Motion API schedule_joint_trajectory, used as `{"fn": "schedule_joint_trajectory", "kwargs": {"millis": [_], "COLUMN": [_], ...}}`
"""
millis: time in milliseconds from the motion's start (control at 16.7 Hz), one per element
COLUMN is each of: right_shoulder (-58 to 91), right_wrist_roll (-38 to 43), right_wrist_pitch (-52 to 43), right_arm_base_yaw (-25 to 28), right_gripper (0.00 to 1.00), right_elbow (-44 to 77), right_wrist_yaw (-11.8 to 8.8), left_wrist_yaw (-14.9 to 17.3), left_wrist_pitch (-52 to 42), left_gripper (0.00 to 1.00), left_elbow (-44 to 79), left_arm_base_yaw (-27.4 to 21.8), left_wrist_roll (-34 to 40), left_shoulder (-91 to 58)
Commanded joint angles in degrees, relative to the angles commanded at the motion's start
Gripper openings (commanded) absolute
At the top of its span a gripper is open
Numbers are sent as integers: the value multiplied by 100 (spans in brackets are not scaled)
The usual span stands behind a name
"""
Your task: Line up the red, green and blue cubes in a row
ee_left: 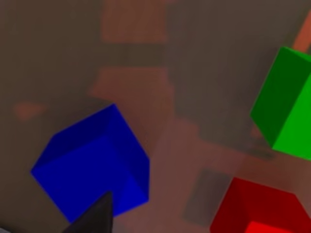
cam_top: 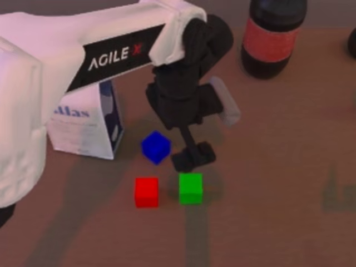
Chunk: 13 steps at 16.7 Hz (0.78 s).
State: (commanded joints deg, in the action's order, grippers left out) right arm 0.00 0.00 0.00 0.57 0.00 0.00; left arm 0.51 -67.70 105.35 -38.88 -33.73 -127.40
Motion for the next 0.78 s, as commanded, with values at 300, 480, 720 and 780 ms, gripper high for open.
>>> {"fn": "schedule_joint_trajectory", "kwargs": {"millis": [300, 480, 720, 780], "right_shoulder": [0, 0, 0, 0], "right_wrist_roll": [0, 0, 0, 0], "right_wrist_pitch": [0, 0, 0, 0], "right_arm_base_yaw": [0, 0, 0, 0], "right_gripper": [100, 100, 100, 100], "right_elbow": [0, 0, 0, 0], "right_wrist_yaw": [0, 0, 0, 0], "left_wrist_yaw": [-17, -26, -26, -26], "left_wrist_pitch": [-138, -169, -163, -144], "left_gripper": [100, 100, 100, 100], "left_elbow": [494, 657, 646, 629], "left_arm_base_yaw": [636, 854, 841, 846], "left_wrist_roll": [1585, 2025, 2039, 2043], "left_shoulder": [-402, -514, -494, -502]}}
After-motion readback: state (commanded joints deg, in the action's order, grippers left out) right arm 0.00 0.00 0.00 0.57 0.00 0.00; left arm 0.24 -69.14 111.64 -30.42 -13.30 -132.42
